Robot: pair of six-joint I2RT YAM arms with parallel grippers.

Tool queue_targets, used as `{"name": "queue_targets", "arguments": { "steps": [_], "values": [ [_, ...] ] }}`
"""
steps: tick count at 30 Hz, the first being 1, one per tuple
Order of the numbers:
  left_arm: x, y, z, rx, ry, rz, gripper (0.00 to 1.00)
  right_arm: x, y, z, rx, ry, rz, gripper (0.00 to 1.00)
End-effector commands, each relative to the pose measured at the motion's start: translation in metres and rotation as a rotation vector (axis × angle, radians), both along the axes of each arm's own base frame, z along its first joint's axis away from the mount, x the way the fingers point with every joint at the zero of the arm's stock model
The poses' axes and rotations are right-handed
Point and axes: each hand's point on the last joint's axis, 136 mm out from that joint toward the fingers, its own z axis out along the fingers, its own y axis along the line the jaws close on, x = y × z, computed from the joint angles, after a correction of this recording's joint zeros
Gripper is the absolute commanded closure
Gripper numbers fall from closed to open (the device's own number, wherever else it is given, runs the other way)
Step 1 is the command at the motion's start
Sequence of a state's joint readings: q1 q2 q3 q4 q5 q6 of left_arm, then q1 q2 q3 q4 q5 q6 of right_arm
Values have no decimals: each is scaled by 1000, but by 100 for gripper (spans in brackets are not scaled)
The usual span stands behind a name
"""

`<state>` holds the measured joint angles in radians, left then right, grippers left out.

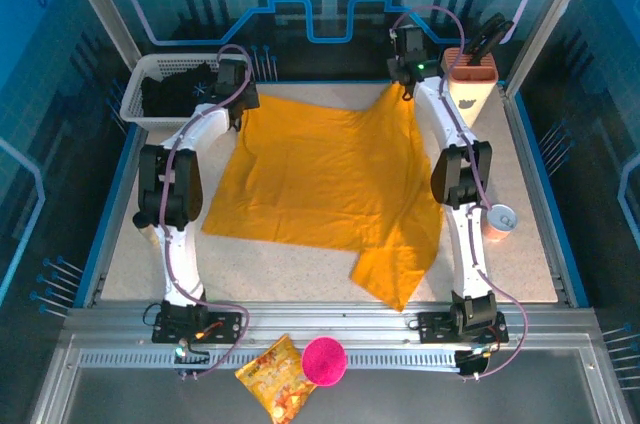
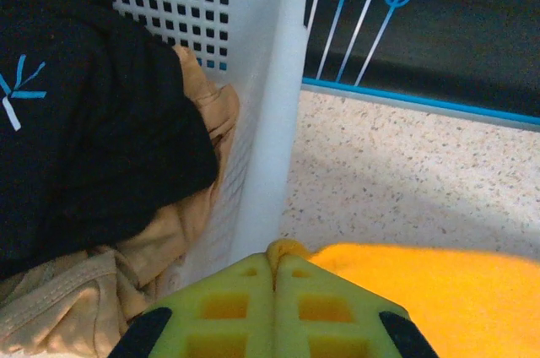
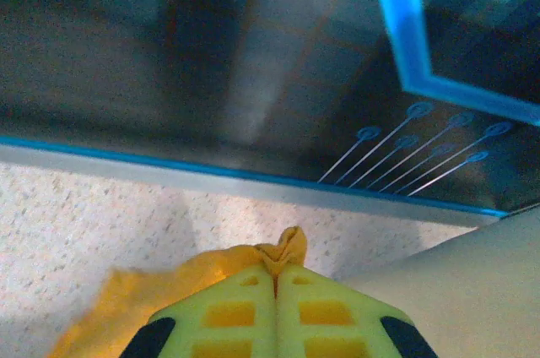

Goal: Fold and stack the t-shirts

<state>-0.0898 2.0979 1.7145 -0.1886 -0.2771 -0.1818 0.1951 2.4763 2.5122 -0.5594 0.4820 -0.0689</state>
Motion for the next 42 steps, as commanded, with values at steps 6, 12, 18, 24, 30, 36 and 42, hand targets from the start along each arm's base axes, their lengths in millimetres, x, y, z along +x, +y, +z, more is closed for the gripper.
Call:
{"name": "queue_targets", "arguments": {
  "steps": [6,12,18,24,30,36,42],
  "values": [
    [-22,-6,65,-65,-122,-43,100,-37,-16,68,50,-143,-61,100],
    [-38,-18,86,-95,-102,-110,100,-64,-17,90,66,-128,-57,100],
    [-84,-22,129,-127,-195,-121,100,-120,-24,153,99,-249,-60,100],
    [-162,-18,212,-126,-327,-153,100,-222,-39,248,134,-441,-42,100],
    [-273,-13,307,-101,-483,-209,100,-376,-51,341,158,-675,34,100],
    [-366,-2,371,-19,-634,-232,100,-497,-83,408,229,-880,85,100],
    [-396,7,403,18,-727,-205,100,-502,-94,433,146,-911,38,100]
  ]
}}
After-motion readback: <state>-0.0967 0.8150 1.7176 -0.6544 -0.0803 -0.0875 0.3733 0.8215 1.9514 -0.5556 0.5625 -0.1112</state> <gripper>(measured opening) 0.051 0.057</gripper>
